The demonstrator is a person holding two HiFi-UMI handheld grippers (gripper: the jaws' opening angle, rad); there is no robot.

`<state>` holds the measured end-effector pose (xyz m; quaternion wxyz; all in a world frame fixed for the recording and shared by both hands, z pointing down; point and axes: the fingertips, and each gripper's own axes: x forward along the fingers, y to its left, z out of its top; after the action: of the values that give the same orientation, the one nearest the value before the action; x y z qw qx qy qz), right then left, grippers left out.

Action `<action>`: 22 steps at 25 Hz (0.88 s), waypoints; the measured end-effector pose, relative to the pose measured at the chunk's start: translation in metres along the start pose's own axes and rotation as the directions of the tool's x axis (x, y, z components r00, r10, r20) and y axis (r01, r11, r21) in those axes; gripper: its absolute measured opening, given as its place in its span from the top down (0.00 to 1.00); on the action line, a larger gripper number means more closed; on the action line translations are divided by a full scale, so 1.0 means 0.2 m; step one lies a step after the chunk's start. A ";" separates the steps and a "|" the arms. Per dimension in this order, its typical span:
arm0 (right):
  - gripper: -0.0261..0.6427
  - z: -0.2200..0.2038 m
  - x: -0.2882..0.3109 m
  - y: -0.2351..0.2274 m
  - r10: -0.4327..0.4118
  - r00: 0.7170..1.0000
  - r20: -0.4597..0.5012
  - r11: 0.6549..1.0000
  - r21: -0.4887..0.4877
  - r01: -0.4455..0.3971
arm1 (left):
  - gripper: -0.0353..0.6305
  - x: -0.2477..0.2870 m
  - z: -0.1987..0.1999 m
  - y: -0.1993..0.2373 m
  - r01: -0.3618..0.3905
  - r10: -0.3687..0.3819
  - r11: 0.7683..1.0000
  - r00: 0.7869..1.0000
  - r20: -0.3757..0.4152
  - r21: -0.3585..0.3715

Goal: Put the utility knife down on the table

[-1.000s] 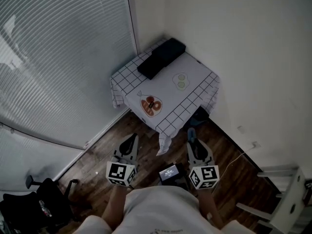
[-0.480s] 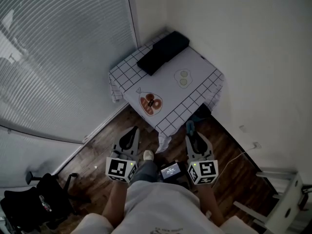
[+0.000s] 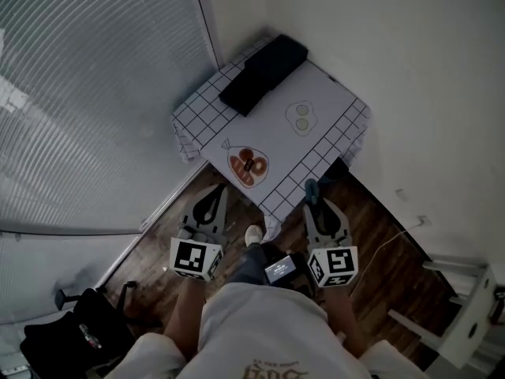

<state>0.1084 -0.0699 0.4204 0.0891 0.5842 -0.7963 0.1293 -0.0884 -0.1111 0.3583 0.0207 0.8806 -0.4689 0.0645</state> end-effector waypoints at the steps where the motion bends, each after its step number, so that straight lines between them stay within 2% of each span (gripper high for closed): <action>1: 0.76 0.00 0.01 0.00 -0.006 1.000 -0.003 1.000 0.005 0.006 | 0.94 0.02 0.00 0.01 0.003 -0.003 1.000 1.000 0.000 -0.004; 13: 0.76 0.01 0.19 0.00 -0.022 0.999 -0.041 1.000 0.005 0.022 | 0.93 0.18 -0.02 0.08 0.064 -0.063 0.998 0.998 0.010 -0.022; 22: 0.76 -0.04 0.24 -0.02 -0.032 0.996 -0.085 0.999 0.011 0.033 | 0.93 0.27 -0.09 0.08 0.094 -0.095 0.995 0.995 -0.025 -0.027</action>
<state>0.0973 -0.1127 0.4427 0.1212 0.5916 -0.7814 0.1573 -0.0741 -0.1636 0.3832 0.0413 0.9006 -0.4272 0.0689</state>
